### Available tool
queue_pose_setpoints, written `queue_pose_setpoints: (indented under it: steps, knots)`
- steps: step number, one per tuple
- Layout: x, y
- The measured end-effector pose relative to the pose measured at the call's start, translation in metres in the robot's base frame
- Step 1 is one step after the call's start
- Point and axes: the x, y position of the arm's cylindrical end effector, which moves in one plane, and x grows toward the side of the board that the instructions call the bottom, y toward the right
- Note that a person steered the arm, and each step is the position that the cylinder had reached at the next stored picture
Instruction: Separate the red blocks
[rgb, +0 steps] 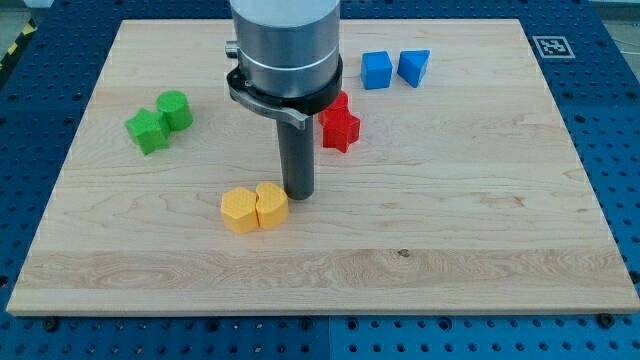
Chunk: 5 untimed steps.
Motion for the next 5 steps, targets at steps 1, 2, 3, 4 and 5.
queue_pose_setpoints:
  steps: [1, 2, 3, 4, 5]
  knots:
    - [-0.004, 0.0]
    - [-0.005, 0.0]
    - [-0.005, 0.005]
    - [-0.005, 0.017]
    - [-0.005, 0.02]
